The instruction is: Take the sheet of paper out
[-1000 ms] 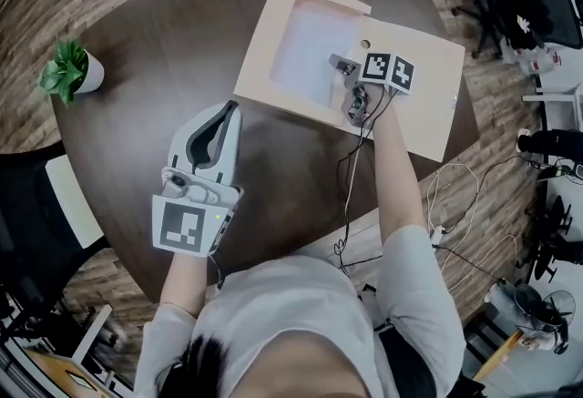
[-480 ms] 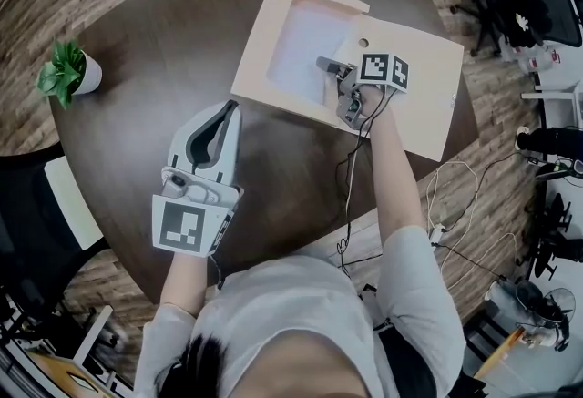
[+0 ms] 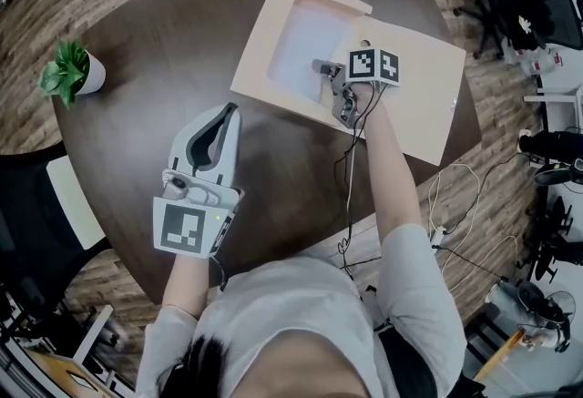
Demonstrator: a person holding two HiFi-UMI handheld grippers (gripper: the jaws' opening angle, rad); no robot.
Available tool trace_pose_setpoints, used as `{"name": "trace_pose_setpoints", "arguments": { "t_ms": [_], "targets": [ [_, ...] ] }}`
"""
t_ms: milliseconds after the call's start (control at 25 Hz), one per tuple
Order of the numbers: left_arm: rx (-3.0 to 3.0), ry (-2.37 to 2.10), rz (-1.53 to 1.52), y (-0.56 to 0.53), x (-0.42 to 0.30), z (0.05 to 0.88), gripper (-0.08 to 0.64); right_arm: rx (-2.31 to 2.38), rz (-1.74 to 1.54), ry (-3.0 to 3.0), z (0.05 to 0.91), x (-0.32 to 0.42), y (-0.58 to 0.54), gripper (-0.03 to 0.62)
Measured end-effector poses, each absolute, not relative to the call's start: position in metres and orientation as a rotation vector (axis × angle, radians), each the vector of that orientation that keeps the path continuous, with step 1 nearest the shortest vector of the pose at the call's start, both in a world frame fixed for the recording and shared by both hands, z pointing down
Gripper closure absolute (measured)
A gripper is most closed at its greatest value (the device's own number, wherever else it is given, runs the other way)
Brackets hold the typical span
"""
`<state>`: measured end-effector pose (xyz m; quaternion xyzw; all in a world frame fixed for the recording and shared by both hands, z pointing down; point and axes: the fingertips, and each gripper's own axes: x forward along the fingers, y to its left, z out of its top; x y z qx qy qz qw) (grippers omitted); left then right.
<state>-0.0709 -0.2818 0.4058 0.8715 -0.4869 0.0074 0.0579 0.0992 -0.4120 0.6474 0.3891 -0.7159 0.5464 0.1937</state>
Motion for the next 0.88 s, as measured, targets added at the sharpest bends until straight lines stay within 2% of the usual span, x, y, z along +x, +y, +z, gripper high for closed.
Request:
{"name": "trace_pose_setpoints", "arguments": {
  "t_ms": [120, 200, 880],
  "targets": [
    [2.637, -1.479, 0.027, -0.282, -0.074, 0.408, 0.551, 1.104, 1.522, -2.016, 0.648, 0.096, -0.413, 0.561],
    [2.636, -1.483, 0.027, -0.282, -0.076, 0.408, 0.551, 1.128, 1.535, -2.015, 0.647, 0.095, -0.413, 0.571],
    [2.684, -1.475, 0.018, -0.267, -0.065, 0.387, 0.551, 1.362, 1.543, -1.883, 0.629, 0.166, -0.388, 0.578]
  ]
}}
